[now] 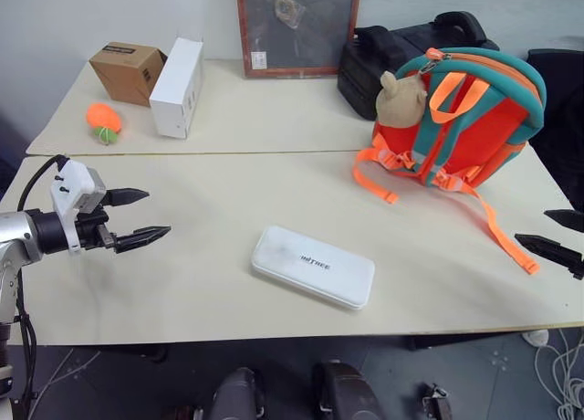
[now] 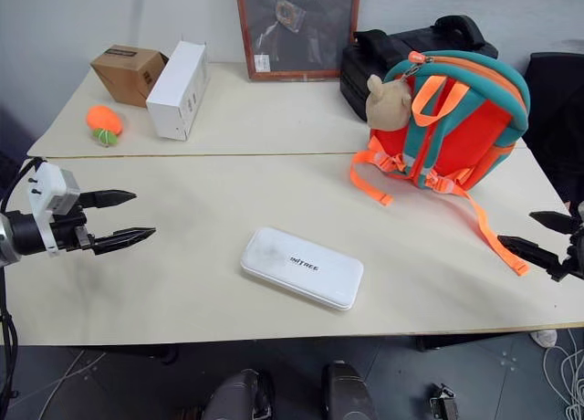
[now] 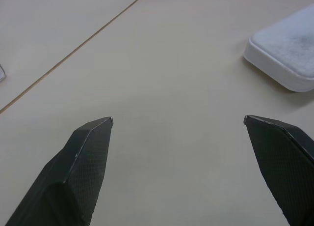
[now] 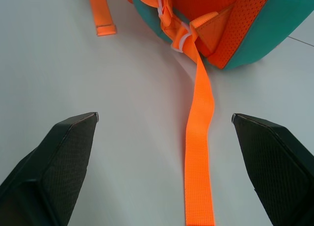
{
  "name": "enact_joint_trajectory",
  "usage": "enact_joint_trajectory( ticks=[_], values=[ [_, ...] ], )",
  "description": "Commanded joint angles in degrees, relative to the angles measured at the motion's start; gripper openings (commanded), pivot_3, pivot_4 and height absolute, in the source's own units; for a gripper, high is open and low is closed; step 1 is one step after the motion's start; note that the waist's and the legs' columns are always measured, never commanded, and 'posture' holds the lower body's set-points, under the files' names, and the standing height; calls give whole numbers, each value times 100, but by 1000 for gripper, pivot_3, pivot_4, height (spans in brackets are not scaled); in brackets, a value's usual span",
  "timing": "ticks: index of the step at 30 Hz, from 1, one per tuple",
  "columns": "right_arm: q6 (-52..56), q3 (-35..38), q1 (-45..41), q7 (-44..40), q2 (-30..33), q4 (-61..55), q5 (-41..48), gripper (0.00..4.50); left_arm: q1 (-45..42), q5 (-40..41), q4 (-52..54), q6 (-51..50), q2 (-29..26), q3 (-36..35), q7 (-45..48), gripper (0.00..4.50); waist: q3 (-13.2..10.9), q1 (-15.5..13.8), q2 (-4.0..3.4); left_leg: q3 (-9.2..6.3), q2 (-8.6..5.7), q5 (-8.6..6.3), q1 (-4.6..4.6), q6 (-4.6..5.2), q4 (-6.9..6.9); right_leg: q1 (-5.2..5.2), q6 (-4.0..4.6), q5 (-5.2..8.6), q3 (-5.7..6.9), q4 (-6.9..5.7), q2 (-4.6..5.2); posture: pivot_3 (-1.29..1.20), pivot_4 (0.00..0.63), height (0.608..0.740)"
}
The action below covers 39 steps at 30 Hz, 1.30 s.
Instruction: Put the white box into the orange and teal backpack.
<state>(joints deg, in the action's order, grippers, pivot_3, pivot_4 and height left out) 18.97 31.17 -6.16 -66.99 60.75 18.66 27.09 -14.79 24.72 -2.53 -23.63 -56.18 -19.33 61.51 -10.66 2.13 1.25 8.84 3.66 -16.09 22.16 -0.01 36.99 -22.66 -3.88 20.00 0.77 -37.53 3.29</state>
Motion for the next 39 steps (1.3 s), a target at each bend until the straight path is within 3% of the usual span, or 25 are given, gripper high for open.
enact_joint_trajectory(
  ticks=[1, 20, 21, 25, 34, 37, 39],
  values=[
    [18, 72, -9, 58, -36, -201, 65, 4465, 28, 10, 190, 109, 5, -7, 1, 4500, 0, -2, 0, 0, 0, 0, 0, 0, 0, 0, 0, 0, 0, 0, 0, 0, 150, 740],
    [242, 53, -47, 180, -70, -414, 118, 4465, -329, 72, 196, -184, 19, 419, -29, 4500, 0, -28, 0, 1, -1, 1, 1, 0, 6, 0, 0, 0, 0, -4, -2, 0, 150, 740],
    [286, 49, -53, 151, -70, -432, 146, 4293, -342, 101, 199, -209, 20, 436, 16, 4500, 0, -25, 0, 1, -1, 1, 1, 0, 6, 0, 0, 0, -1, -4, -2, 0, 150, 740],
    [589, -23, -14, -52, -60, -807, 367, 3200, -434, 154, 236, -247, 45, 666, 317, 3624, 0, -21, 0, 4, 0, 1, 0, -1, 7, -1, -1, 0, -3, -7, -6, 0, 150, 740],
    [1254, -953, 353, -484, -254, -2708, 917, 24, -1329, -497, -391, 366, 713, 2042, 808, 809, 0, -64, 0, 2, 0, 2, 2, -1, 16, 0, -2, -1, -3, -14, -9, 0, 150, 740],
    [1077, -1583, 480, -583, -393, -3121, 716, 0, -1674, -747, -756, 582, 1077, 2422, 883, 25, 0, -68, 2, 2, -1, 2, 4, 0, 21, 0, -3, -1, -2, -14, -10, 0, 150, 740],
    [882, -1892, 535, -632, -444, -3249, 537, 0, -1819, -906, -928, 691, 1244, 2606, 924, 25, 0, -65, 2, 2, -1, 2, 8, 1, 27, -1, -3, -1, -2, -15, -12, 0, 150, 740]
  ],
)
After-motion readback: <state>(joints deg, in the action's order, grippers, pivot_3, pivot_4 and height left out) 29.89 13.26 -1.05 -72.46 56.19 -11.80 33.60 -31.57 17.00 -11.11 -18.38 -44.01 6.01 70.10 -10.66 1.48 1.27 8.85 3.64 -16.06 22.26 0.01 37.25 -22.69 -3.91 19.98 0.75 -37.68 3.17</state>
